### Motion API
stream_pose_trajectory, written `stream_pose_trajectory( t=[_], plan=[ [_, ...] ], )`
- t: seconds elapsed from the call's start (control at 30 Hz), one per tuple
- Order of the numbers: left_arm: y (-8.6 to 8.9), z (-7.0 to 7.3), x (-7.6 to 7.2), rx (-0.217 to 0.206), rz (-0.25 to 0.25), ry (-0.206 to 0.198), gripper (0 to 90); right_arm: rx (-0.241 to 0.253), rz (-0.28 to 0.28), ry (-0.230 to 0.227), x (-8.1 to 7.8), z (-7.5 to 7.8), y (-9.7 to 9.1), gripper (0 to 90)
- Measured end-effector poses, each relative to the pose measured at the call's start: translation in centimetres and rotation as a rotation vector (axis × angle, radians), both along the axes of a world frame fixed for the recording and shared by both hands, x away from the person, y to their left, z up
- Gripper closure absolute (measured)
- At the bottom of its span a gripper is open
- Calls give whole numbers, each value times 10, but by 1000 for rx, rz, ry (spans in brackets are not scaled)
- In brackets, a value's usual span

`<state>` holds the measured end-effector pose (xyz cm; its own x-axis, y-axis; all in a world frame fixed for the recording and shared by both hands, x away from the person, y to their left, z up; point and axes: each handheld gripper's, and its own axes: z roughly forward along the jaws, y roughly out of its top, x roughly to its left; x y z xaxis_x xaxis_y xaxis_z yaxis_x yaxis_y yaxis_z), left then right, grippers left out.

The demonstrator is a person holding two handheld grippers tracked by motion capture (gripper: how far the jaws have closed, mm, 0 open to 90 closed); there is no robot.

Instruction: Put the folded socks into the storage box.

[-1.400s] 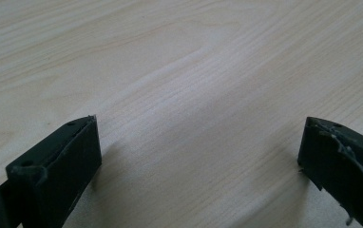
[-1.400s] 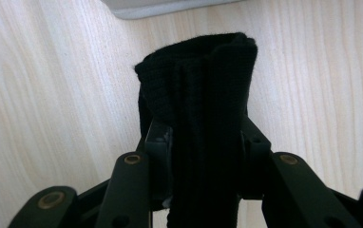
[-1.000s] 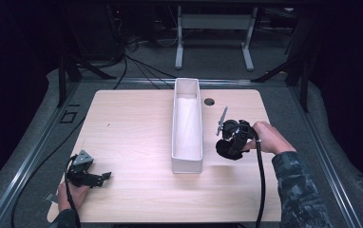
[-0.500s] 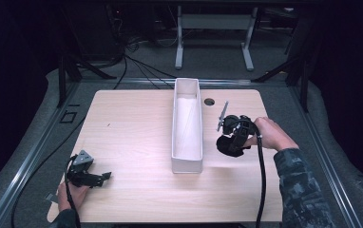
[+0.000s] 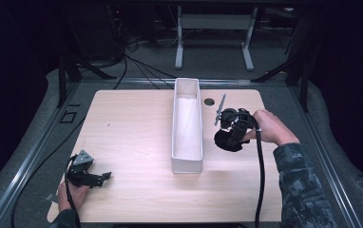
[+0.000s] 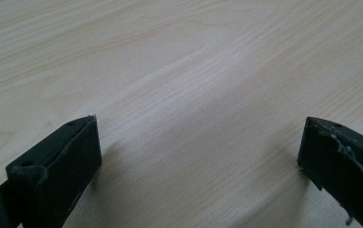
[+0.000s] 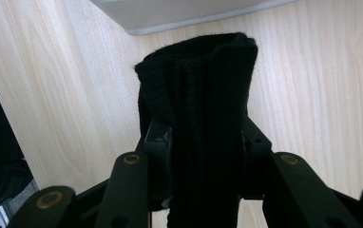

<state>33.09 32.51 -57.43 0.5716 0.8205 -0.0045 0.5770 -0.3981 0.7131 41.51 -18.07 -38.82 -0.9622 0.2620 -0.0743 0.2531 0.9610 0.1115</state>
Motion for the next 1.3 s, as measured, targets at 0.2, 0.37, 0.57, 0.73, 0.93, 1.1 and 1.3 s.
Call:
stream_pose_trajectory(
  t=[0.2, 0.37, 0.57, 0.73, 0.93, 1.1, 1.3],
  plan=[
    [0, 0, 0, 0, 0, 0, 4, 13, -8, -5, -1, 10, -1, 642],
    [0, 0, 0, 1, 0, 1, 4, 25, -14, -17, -3, 20, -2, 642],
    [0, 0, 0, 1, 0, 1, 4, 36, -15, -25, -4, 30, -3, 641],
    [0, 0, 0, 0, 1, 0, 4, 38, -20, -36, -5, 37, -3, 641],
    [0, 0, 0, 0, 1, 0, 3, 39, -23, -46, -6, 45, -1, 638],
    [0, 0, 0, 0, 1, 0, 3, 41, -14, -46, -7, 49, 2, 638],
    [0, 0, 0, 0, 0, 0, 3, 53, 2, -56, -7, 58, 7, 638]
  ],
)
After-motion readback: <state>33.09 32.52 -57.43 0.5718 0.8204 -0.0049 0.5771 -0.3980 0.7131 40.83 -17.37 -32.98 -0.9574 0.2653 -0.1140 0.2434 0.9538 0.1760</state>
